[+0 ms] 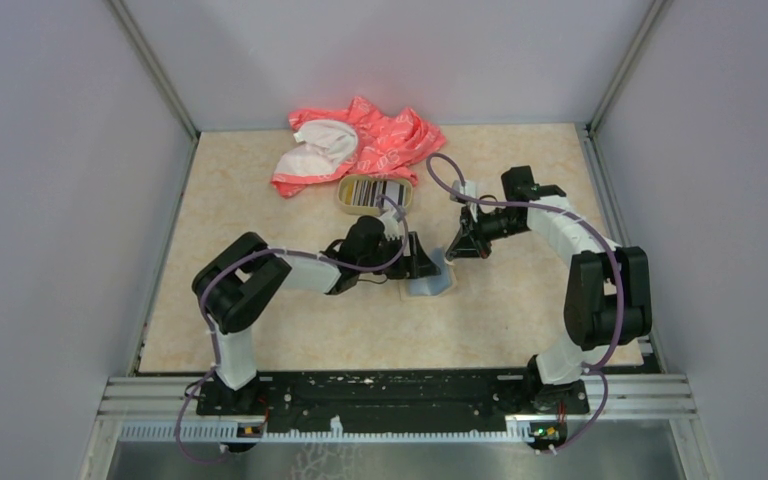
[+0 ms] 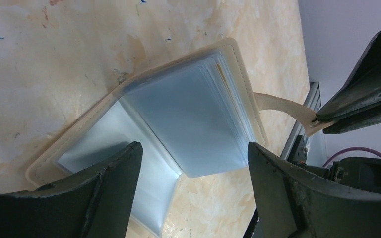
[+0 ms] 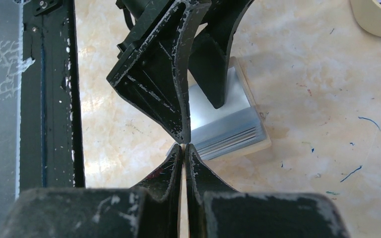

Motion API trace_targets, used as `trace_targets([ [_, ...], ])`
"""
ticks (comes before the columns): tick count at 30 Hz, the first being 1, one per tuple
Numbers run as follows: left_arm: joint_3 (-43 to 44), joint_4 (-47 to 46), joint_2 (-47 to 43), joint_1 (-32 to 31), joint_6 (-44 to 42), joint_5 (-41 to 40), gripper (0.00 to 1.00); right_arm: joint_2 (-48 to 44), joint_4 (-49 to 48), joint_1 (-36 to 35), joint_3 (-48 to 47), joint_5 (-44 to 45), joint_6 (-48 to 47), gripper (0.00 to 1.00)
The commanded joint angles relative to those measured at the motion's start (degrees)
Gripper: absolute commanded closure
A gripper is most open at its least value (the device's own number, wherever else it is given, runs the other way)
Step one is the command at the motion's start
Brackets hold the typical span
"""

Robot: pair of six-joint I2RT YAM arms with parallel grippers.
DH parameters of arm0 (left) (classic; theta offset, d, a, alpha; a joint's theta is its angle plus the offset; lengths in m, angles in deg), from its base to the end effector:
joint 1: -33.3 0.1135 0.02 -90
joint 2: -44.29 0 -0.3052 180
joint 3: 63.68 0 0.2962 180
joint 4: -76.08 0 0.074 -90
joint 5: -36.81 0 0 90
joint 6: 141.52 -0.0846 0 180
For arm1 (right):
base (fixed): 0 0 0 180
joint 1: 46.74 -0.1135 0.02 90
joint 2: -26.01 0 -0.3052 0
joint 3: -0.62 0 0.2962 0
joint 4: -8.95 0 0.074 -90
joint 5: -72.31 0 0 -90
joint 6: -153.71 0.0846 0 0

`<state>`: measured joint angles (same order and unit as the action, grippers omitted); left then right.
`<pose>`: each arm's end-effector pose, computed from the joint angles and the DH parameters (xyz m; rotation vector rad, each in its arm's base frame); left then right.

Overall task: Put the credit cards into the card holder
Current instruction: Open the card holder at the center of the board.

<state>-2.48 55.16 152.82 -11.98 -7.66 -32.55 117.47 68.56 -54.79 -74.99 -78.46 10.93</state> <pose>0.2989 -0.3442 0.1170 0.2834 2.2588 -1.2776 0.3280 0.1209 0.2261 -1.3018 1.8805 1.1260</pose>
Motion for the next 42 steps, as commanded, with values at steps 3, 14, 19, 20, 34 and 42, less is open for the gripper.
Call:
trace_targets([
  [3, 2.62, -0.92, 1.32, -0.11, 0.7, 0.16, 0.16, -1.45, 0.26, 0.34, -2.37, -2.82, -1.61, 1.0],
  [14, 4.87, 2.3, 3.17, -0.55, 0.71, -1.06, 0.22, -1.47, 0.55, 0.41, -2.45, -2.96, -1.89, 1.0],
  [19, 4.89, 2.45, 3.5, -0.52, 0.45, -1.27, 0.29, -1.4, 0.67, 0.41, -2.51, -2.91, -1.97, 1.0],
  [20, 4.92, 2.45, 3.65, -0.52, 0.44, -1.29, 0.31, -1.34, 0.72, 0.41, -2.57, -2.9, -2.05, 1.0],
  [34, 2.89, 2.54, 2.8, -0.26, -0.51, -2.51, 0.43, -1.09, 0.42, 0.41, -2.68, -1.33, -1.76, 1.0],
  [42, 0.23, 3.47, 0.43, 1.13, -1.77, -3.76, 0.43, -1.73, -6.19, 0.58, -0.97, 6.57, 4.47, 1.0],
])
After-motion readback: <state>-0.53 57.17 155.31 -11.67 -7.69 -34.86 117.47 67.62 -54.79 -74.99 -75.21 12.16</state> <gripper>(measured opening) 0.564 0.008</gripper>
